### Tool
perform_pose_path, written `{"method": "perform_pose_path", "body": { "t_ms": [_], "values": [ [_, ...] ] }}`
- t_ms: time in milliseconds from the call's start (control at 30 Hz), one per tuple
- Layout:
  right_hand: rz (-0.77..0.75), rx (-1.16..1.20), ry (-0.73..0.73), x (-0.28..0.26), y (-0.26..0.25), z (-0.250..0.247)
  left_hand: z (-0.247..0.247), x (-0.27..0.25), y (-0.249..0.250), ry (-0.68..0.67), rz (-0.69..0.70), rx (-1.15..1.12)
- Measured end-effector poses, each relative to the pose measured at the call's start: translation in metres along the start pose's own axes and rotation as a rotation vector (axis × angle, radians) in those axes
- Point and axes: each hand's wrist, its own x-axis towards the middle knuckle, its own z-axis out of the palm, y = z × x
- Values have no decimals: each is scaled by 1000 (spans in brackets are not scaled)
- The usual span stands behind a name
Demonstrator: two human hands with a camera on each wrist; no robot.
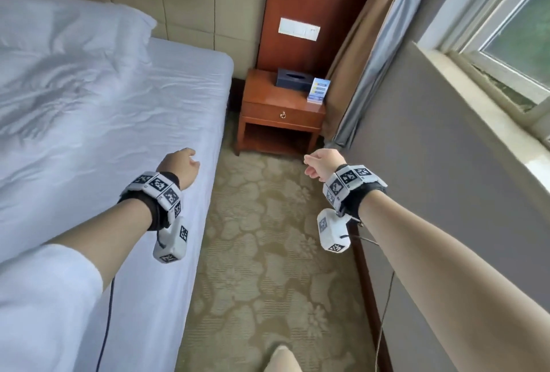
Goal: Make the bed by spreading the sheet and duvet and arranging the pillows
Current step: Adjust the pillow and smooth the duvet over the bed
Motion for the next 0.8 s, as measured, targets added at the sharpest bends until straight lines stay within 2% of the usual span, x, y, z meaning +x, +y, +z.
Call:
{"method": "perform_pose_path", "body": {
  "t_ms": [267, 300, 400, 500, 600, 800],
  "values": [
    [-170, -29, -173, 237, -93, -4, -36, 180, 10, 136, -235, 4],
    [-160, -34, -181, 251, -100, -5, -41, 188, 11, 136, -243, 5],
    [-203, -62, -175, 342, -157, -2, -68, 245, 12, 218, -325, 1],
    [-249, -66, -266, 408, -212, 21, -91, 287, -3, 244, -450, -25],
    [-360, -45, -385, 469, -267, 58, -111, 336, -31, 293, -590, -48],
    [-441, -113, -504, 585, -359, 120, -136, 458, -75, 323, -712, -112]
  ]
}}
